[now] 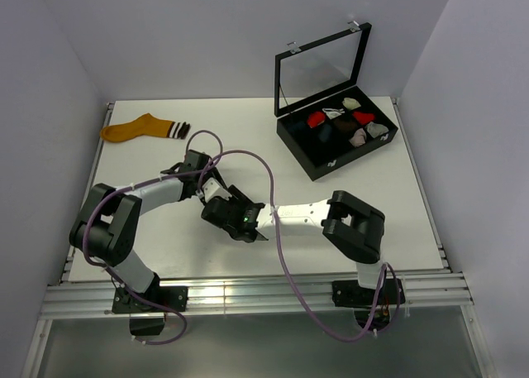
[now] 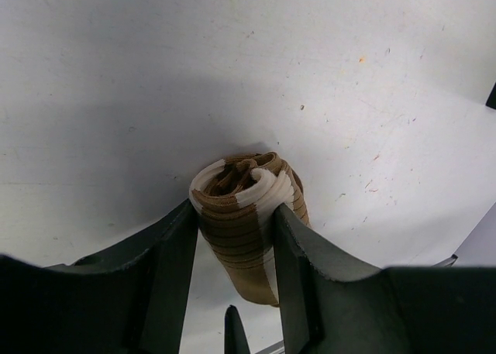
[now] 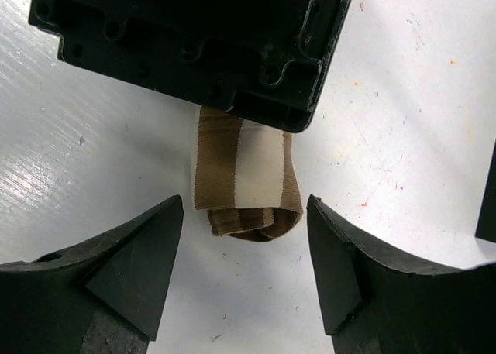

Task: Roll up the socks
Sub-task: Roll the sock at the center of the board, then pick up the sock at the center of the board.

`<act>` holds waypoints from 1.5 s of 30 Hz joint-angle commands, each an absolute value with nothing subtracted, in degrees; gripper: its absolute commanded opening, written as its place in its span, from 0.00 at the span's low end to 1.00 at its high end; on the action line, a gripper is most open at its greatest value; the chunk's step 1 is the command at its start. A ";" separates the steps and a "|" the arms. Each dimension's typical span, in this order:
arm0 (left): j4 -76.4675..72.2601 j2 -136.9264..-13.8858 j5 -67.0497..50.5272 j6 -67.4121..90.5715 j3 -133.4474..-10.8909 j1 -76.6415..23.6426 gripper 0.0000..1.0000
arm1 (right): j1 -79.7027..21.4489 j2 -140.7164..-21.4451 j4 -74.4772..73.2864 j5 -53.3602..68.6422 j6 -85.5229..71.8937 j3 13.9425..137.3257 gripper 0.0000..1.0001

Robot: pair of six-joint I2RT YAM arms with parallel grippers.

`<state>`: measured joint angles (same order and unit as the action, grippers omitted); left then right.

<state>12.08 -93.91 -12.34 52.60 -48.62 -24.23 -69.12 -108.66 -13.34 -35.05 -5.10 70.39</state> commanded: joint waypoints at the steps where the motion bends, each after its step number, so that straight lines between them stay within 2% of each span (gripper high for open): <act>1: 18.46 -96.24 -7.03 49.39 -47.73 -24.52 0.47 | -69.08 -106.79 -11.16 -36.13 -3.34 73.30 0.72; 10: 18.54 -96.68 -7.38 49.66 -47.81 -24.70 0.47 | -67.94 -109.07 -7.30 -32.96 -1.50 72.25 0.72; 20: 18.19 -97.21 -8.52 49.31 -48.07 -24.87 0.46 | -64.43 -110.91 1.74 -28.83 -2.37 64.96 0.66; 32: 19.51 -97.03 -8.35 48.25 -48.60 -24.87 0.46 | -63.02 -113.99 3.16 -28.83 -5.09 59.77 0.59; 35: 19.25 -96.86 -8.35 48.16 -48.60 -24.79 0.46 | -62.49 -114.87 2.64 -28.39 -6.32 58.63 0.51; 37: 19.34 -96.50 -8.61 48.25 -48.60 -24.79 0.45 | -61.97 -115.40 1.67 -27.34 -7.20 58.27 0.37; 38: 19.34 -96.24 -8.44 48.25 -48.86 -24.79 0.45 | -61.79 -115.49 1.32 -26.99 -7.29 58.01 0.22; 41: 19.60 -94.14 -7.39 48.34 -49.48 -24.70 0.46 | -61.44 -114.44 0.44 -24.97 -8.17 56.78 0.00; 45: 19.95 -89.32 -7.03 49.22 -50.53 -22.42 0.50 | -61.00 -111.72 -2.28 -23.82 -9.40 55.20 0.00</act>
